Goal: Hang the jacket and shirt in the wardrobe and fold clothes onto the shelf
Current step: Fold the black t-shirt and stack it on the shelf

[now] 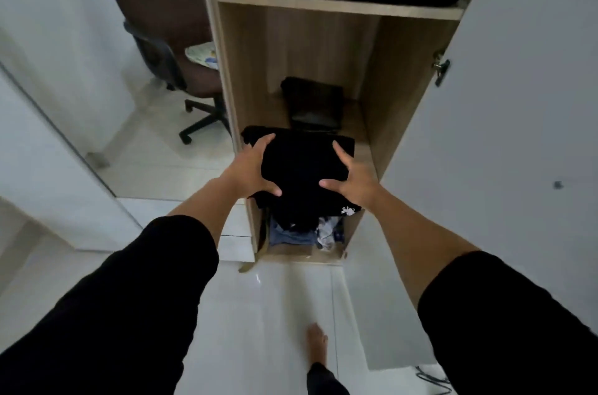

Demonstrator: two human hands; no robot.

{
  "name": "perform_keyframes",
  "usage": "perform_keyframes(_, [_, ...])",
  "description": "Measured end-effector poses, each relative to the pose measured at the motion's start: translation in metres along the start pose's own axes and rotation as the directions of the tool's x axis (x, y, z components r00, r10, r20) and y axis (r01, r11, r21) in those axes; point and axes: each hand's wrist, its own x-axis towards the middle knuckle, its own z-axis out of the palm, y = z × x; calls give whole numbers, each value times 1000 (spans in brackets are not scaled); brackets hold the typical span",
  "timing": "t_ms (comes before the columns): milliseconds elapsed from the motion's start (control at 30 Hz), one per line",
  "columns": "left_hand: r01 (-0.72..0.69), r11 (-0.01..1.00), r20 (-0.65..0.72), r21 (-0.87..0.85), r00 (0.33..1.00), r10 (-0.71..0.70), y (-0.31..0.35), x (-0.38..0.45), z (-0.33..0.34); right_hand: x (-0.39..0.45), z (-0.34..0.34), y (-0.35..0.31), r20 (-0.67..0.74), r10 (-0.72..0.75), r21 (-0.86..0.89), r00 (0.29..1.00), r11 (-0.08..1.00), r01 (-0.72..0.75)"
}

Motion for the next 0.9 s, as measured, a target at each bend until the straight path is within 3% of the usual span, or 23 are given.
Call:
perform_keyframes(267, [-5,1000,76,-6,997,5,-13,176,54,138,-37,74,-79,106,-28,991,994,-109])
perform_keyframes(567, [28,993,166,111,985,-46,-92,288,125,257,2,161,-70,176,-148,982,972,-184])
perform_keyframes(633, [66,980,215,186,971,-106,-107,295,137,270,13,178,-38,231,-251,972,939,-233])
perform_keyframes(767, [83,905,255,418,945,-204,-131,306,154,276,25,202,-73,339,-582,938,749,-316])
perform_keyframes(900, [100,896,304,433,920,-249,-129,315,154,289,26,205,-45,378,-589,925,738,-330])
